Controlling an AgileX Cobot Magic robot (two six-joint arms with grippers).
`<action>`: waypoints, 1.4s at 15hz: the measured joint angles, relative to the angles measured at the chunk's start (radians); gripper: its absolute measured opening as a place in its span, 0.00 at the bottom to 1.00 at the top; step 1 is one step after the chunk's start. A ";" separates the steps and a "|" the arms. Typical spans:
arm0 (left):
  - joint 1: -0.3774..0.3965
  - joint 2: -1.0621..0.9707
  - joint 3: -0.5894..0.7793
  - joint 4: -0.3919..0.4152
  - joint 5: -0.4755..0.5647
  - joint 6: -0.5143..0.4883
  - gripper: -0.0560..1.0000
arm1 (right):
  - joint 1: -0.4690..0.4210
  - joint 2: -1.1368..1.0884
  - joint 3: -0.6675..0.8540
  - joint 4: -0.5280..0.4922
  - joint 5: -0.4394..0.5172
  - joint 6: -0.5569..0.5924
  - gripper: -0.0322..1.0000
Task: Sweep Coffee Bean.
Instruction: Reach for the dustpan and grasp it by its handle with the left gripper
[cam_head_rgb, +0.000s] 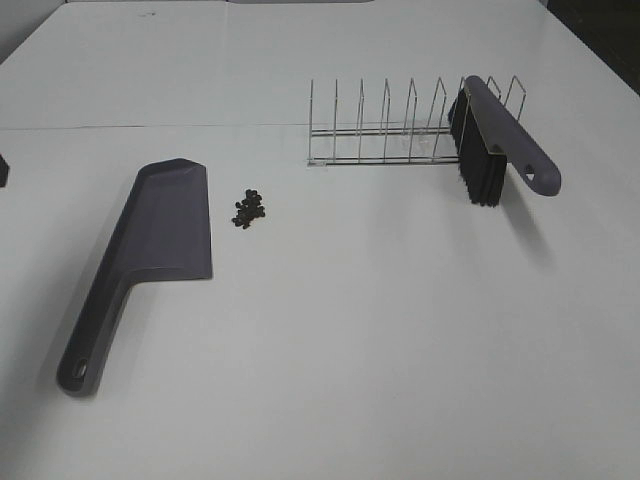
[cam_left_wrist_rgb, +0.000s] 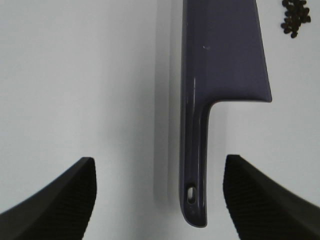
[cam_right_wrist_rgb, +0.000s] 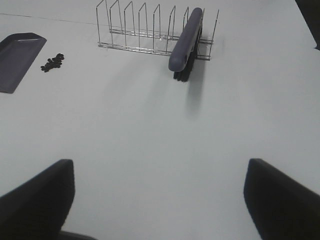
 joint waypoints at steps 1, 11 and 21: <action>-0.021 0.036 -0.008 0.000 0.005 -0.007 0.67 | 0.000 0.000 0.000 0.000 0.000 0.000 0.79; -0.184 0.302 -0.014 0.023 -0.028 -0.079 0.79 | 0.000 0.000 0.000 0.000 0.000 0.000 0.79; -0.260 0.511 -0.014 0.080 -0.159 -0.136 0.78 | 0.000 0.000 0.000 0.000 0.000 0.000 0.79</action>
